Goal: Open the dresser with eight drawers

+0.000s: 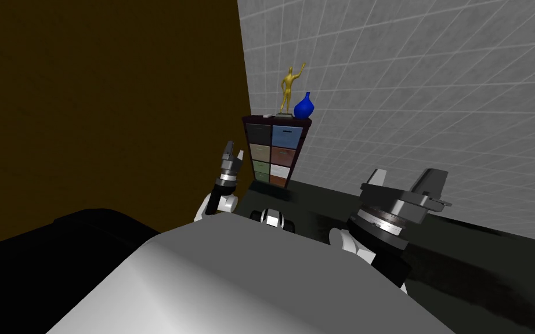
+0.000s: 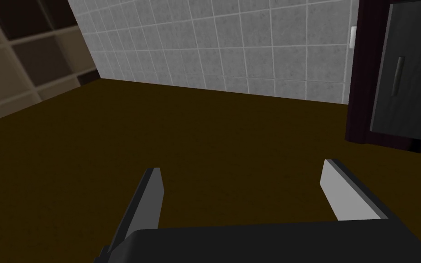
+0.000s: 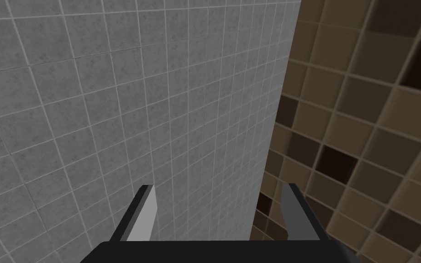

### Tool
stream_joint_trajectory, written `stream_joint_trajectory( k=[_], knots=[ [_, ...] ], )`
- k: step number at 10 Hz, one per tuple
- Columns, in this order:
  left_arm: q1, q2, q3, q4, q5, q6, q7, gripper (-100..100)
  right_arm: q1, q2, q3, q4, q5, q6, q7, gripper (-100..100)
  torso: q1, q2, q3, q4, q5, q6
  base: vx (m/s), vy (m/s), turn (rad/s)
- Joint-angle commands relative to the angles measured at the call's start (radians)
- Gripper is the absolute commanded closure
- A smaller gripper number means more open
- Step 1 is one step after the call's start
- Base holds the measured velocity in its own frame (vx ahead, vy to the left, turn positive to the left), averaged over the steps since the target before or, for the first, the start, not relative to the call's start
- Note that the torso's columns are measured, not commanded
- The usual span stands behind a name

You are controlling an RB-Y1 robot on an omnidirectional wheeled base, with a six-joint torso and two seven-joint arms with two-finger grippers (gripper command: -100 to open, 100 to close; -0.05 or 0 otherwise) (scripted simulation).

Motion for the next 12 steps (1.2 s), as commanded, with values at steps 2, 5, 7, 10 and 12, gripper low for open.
stream_joint_trajectory(
  k=[2, 5, 7, 10, 12],
  knots=[
    [-0.029, 0.052, 0.022, 0.096, 0.010, -0.010, 0.012, -100, 0.000, 0.000, 0.000, 0.000, 0.000, 0.000, 0.000, 0, 0.000, 0.004, 0.002, 0.002, 0.000, 0.000, 0.169, -0.031, 0.012],
    [-0.049, 0.066, 0.037, 0.159, 0.018, -0.015, 0.020, -100, 0.000, 0.000, 0.000, 0.000, 0.000, 0.000, 0.000, 0, -0.001, 0.002, 0.001, 0.001, 0.000, 0.000, 0.190, -0.041, 0.010],
    [-0.070, 0.074, 0.053, 0.219, 0.025, -0.021, 0.028, -100, 0.000, 0.000, 0.000, 0.000, 0.000, 0.000, 0.000, 0, 0.000, 0.007, 0.004, 0.003, 0.000, 0.000, 0.126, -0.054, 0.006],
    [-0.090, 0.078, 0.067, 0.293, 0.032, -0.026, 0.035, -100, 0.000, 0.000, 0.000, 0.000, 0.000, 0.000, 0.000, 0, 0.001, 0.003, 0.002, 0.001, 0.001, 0.000, 0.135, -0.024, 0.004],
    [-0.108, 0.078, 0.078, 0.350, 0.039, -0.032, 0.041, -100, 0.000, 0.000, 0.000, 0.000, 0.000, 0.000, 0.000, 0, -0.002, -0.001, -0.001, 0.000, 0.000, 0.000, 0.207, -0.067, 0.002]
  ],
)
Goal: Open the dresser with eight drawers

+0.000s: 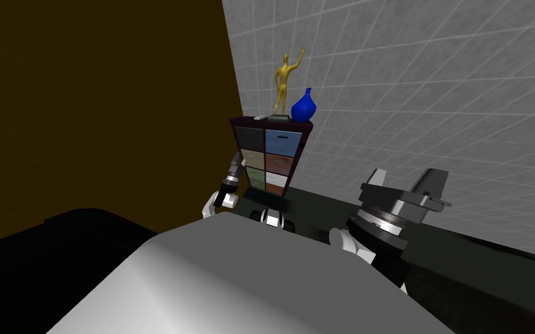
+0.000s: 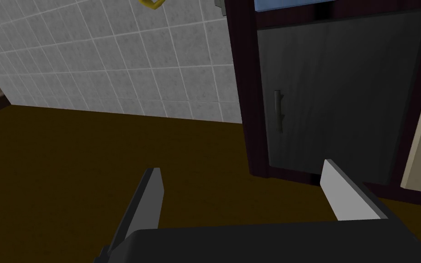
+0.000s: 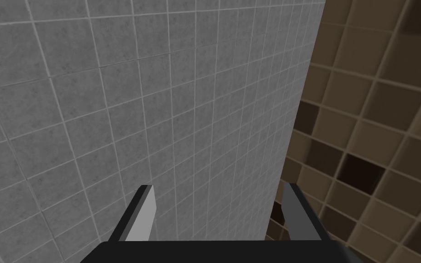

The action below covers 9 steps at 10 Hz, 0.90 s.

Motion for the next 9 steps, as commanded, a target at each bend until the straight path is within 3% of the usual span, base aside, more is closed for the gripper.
stream_joint_trajectory(
  k=[1, 9],
  knots=[
    [-0.023, 0.001, 0.016, 0.083, 0.009, -0.010, 0.008, -100, 0.000, 0.000, 0.000, 0.000, 0.000, 0.000, 0.000, 0, 0.000, 0.002, 0.001, 0.000, 0.000, 0.000, 0.194, -0.053, -0.002],
    [-0.061, -0.005, 0.031, 0.287, 0.025, -0.049, 0.012, -100, 0.000, 0.000, 0.000, 0.000, 0.000, 0.000, 0.000, 0, 0.002, 0.004, 0.003, 0.001, 0.000, 0.000, 0.136, -0.057, -0.016]
  ],
)
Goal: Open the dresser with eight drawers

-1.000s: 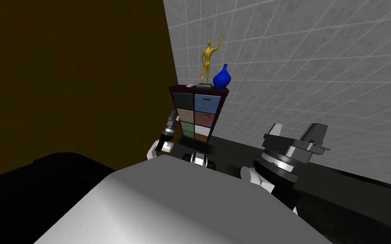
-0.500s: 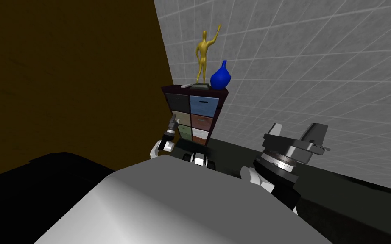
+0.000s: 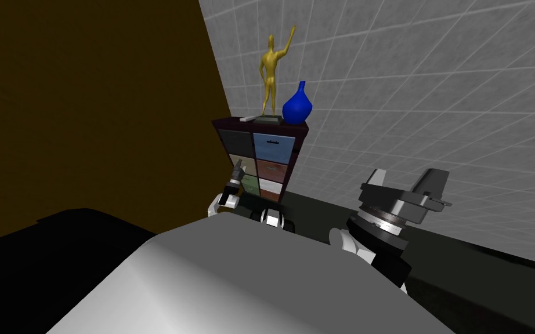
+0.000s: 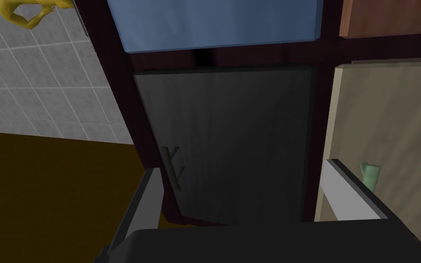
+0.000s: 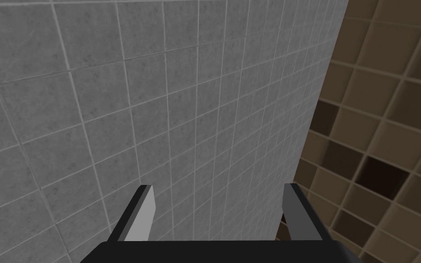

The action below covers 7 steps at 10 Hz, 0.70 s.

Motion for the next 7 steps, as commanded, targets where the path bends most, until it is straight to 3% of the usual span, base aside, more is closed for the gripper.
stream_joint_trajectory(
  k=[1, 6, 7],
  knots=[
    [-0.007, 0.000, -0.001, 0.064, 0.004, -0.027, -0.002, -100, 0.000, 0.000, 0.000, 0.000, 0.000, 0.000, 0.000, 0, 0.000, 0.000, 0.000, 0.000, 0.000, 0.000, 0.106, -0.046, -0.030],
    [-0.011, -0.002, -0.018, 0.181, 0.005, -0.094, -0.015, -100, 0.000, 0.000, 0.000, 0.000, 0.000, 0.000, 0.000, 0, 0.000, 0.001, 0.000, 0.000, 0.000, 0.000, 0.078, -0.065, -0.045],
    [-0.010, -0.006, -0.028, 0.227, 0.004, -0.129, -0.022, -100, 0.000, 0.000, 0.000, 0.000, 0.000, 0.000, 0.000, 0, 0.001, 0.001, 0.001, 0.000, 0.000, 0.000, 0.077, -0.076, -0.103]
  ],
)
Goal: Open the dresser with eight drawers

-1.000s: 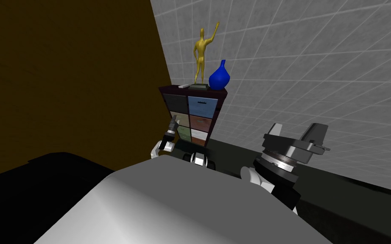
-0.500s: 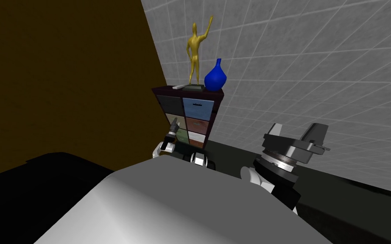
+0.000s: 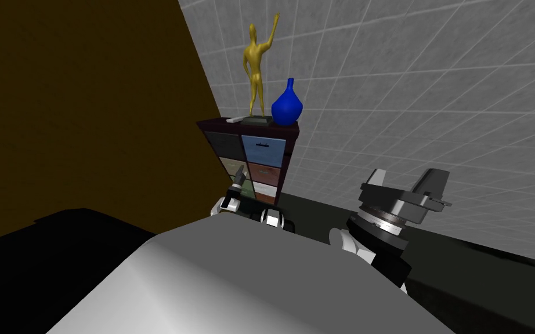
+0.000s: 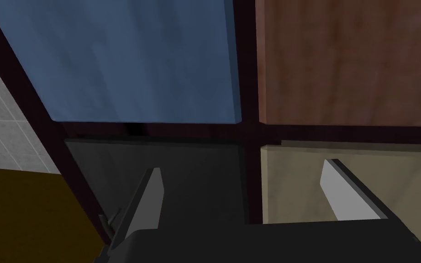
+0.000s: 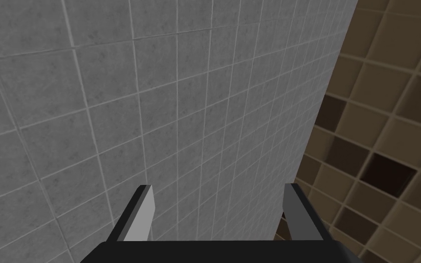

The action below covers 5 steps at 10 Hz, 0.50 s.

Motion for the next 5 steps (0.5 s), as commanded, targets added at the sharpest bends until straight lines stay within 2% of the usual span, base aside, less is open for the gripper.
stream_joint_trajectory(
  k=[1, 5],
  knots=[
    [0.008, -0.010, -0.021, 0.076, -0.002, -0.060, -0.015, -100, 0.000, 0.000, 0.000, 0.000, 0.000, 0.000, 0.000, 0, 0.000, -0.001, -0.001, 0.000, 0.000, 0.000, 0.079, -0.098, -0.075],
    [0.013, -0.043, -0.045, 0.161, -0.006, -0.132, -0.031, -100, 0.000, 0.000, 0.000, 0.000, 0.000, 0.000, 0.000, 0, 0.001, 0.000, 0.000, 0.000, 0.000, 0.000, 0.050, -0.071, -0.049]
  ],
)
